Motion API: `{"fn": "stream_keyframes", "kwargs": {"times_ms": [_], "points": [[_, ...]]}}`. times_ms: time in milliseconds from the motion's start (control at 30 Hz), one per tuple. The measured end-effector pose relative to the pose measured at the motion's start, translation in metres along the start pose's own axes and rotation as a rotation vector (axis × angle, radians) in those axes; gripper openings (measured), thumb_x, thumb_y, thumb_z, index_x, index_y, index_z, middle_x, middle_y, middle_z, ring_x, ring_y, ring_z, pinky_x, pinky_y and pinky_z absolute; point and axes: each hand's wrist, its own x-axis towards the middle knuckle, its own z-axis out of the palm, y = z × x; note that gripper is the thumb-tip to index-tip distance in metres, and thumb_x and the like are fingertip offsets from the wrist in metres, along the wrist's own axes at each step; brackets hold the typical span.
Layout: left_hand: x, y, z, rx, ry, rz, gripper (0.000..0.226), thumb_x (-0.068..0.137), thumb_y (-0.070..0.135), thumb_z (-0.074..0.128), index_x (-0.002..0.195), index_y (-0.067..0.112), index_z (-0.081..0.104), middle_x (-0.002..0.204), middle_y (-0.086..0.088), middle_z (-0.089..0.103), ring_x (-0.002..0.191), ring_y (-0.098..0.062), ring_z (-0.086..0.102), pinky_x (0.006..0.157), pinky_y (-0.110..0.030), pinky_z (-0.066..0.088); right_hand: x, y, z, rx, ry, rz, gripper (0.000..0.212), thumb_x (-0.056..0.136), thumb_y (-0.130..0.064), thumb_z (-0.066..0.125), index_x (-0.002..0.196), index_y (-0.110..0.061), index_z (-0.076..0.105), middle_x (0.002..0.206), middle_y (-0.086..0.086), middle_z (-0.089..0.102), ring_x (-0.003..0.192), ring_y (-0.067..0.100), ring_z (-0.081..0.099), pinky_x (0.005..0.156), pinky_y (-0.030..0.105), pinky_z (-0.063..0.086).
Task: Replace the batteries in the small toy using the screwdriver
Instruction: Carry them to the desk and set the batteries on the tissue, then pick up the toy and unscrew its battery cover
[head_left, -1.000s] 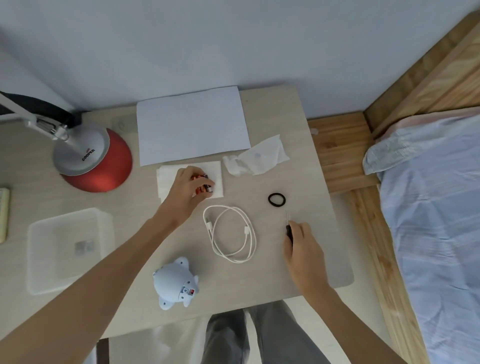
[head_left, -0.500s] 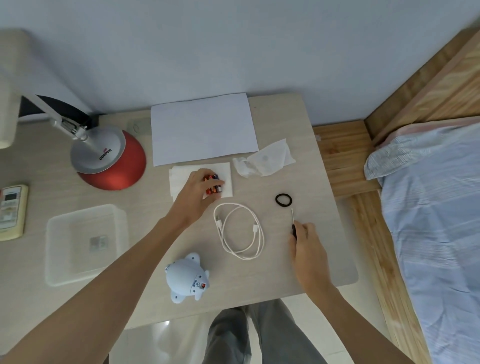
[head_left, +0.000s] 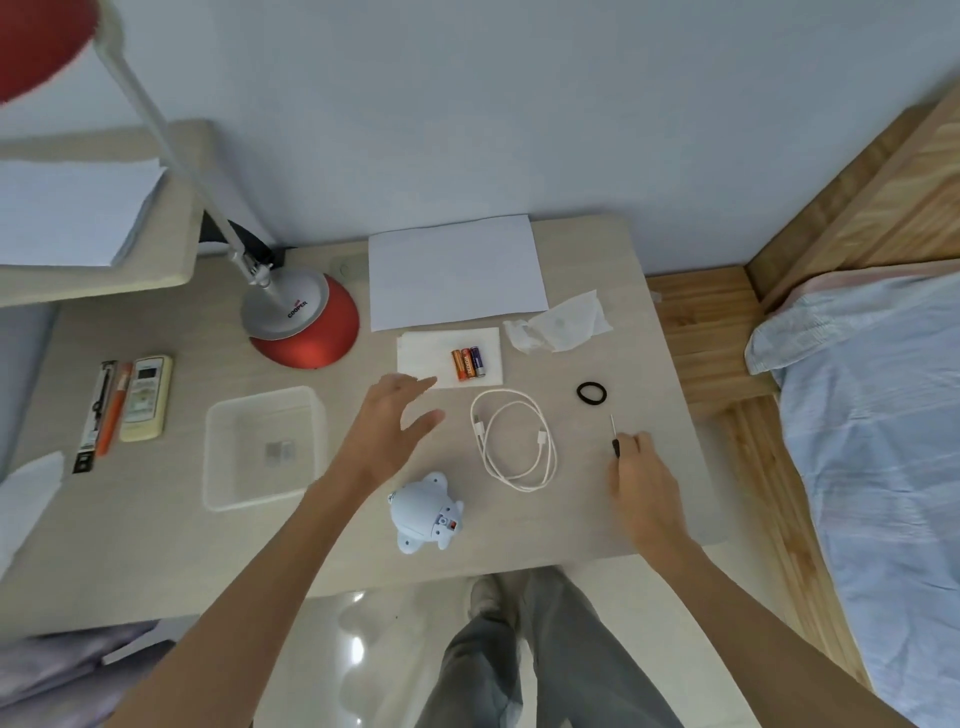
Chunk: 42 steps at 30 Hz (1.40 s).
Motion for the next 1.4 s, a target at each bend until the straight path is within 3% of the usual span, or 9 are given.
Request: {"fn": "stream_keyframes", "kwargs": {"times_ms": [233, 433, 567, 600, 667, 733, 867, 1133, 1400], "points": [[-0.098, -0.035, 0.02, -0.221, -0.189, -0.215, 0.088, 0.071, 0.076, 0.083, 0.15, 0.065, 0.046, 0.148, 0.012, 0.043, 0.143, -0.015, 0.041, 0.118, -0.041, 0.041, -0.019, -0.015, -0.051, 0.179, 0.161, -0.105, 0.017, 0.103, -0.011, 0.055, 0.118, -0.008, 0.061, 0.105, 0.006, 0.052, 0.068, 0.028, 0.059, 0.059, 0.049, 0.056], [-0.11, -0.053, 0.04, -0.439, -0.245, -0.21, 0.094, 0.052, 0.044, 0.103, 0.132, 0.068, 0.06, 0.147, 0.012, 0.039, 0.143, -0.019, 0.044, 0.122, -0.04, 0.043, -0.031, -0.04, -0.097, 0.317, 0.156, -0.217, 0.021, 0.103, -0.01, 0.056, 0.123, -0.011, 0.064, 0.106, 0.005, 0.059, 0.078, 0.022, 0.06, 0.071, 0.046, 0.056], [-0.106, -0.051, 0.051, -0.479, -0.19, -0.19, 0.089, 0.058, 0.009, 0.106, 0.118, 0.065, 0.07, 0.136, 0.023, 0.052, 0.132, -0.009, 0.055, 0.106, -0.035, 0.057, -0.043, -0.062, -0.128, 0.325, 0.159, -0.317, 0.028, 0.104, -0.008, 0.054, 0.129, -0.01, 0.067, 0.105, 0.002, 0.061, 0.079, 0.016, 0.057, 0.073, 0.035, 0.05], [-0.105, -0.048, 0.053, -0.509, -0.17, -0.186, 0.085, 0.057, 0.009, 0.105, 0.114, 0.062, 0.073, 0.13, 0.029, 0.059, 0.124, -0.003, 0.061, 0.097, -0.031, 0.06, -0.045, -0.067, -0.135, 0.318, 0.16, -0.346, 0.027, 0.105, -0.007, 0.054, 0.128, -0.009, 0.068, 0.105, 0.002, 0.061, 0.081, 0.015, 0.057, 0.074, 0.034, 0.051], [-0.104, -0.043, 0.059, -0.534, -0.125, -0.184, 0.071, 0.055, 0.026, 0.108, 0.116, 0.047, 0.078, 0.129, 0.016, 0.068, 0.119, -0.009, 0.067, 0.088, -0.03, 0.062, -0.048, -0.075, -0.146, 0.303, 0.162, -0.41, 0.026, 0.104, -0.005, 0.055, 0.125, -0.008, 0.071, 0.106, 0.003, 0.066, 0.085, 0.015, 0.061, 0.077, 0.034, 0.053], [-0.101, -0.046, 0.072, -0.526, -0.083, -0.218, 0.078, 0.054, 0.047, 0.107, 0.125, 0.039, 0.076, 0.137, -0.004, 0.062, 0.126, -0.025, 0.063, 0.09, -0.034, 0.062, -0.05, -0.082, -0.153, 0.288, 0.148, -0.459, 0.024, 0.103, -0.005, 0.056, 0.119, -0.008, 0.074, 0.105, 0.004, 0.071, 0.088, 0.018, 0.065, 0.081, 0.035, 0.055], [-0.096, -0.048, 0.097, -0.472, -0.043, -0.219, 0.083, 0.052, 0.059, 0.105, 0.128, 0.043, 0.074, 0.137, -0.002, 0.058, 0.127, -0.024, 0.058, 0.093, -0.045, 0.064, -0.055, -0.099, -0.154, 0.252, 0.095, -0.527, 0.015, 0.101, -0.007, 0.064, 0.107, -0.012, 0.076, 0.09, -0.001, 0.073, 0.079, 0.017, 0.062, 0.075, 0.039, 0.056], [-0.103, -0.03, 0.11, -0.534, 0.032, -0.218, 0.081, 0.052, 0.046, 0.103, 0.125, 0.048, 0.069, 0.135, 0.012, 0.063, 0.128, -0.022, 0.053, 0.1, -0.048, 0.059, -0.067, -0.122, -0.092, 0.252, -0.101, -0.52, 0.015, 0.09, -0.002, 0.077, 0.102, -0.01, 0.078, 0.093, 0.004, 0.078, 0.087, 0.024, 0.071, 0.083, 0.043, 0.059], [-0.104, -0.033, 0.108, -0.549, 0.051, -0.2, 0.08, 0.052, 0.042, 0.105, 0.125, 0.04, 0.071, 0.132, 0.017, 0.065, 0.124, -0.021, 0.059, 0.095, -0.05, 0.061, -0.06, -0.123, -0.051, 0.32, -0.13, -0.428, 0.018, 0.089, -0.003, 0.079, 0.103, -0.014, 0.079, 0.09, -0.002, 0.078, 0.079, 0.014, 0.069, 0.079, 0.033, 0.058]]}}
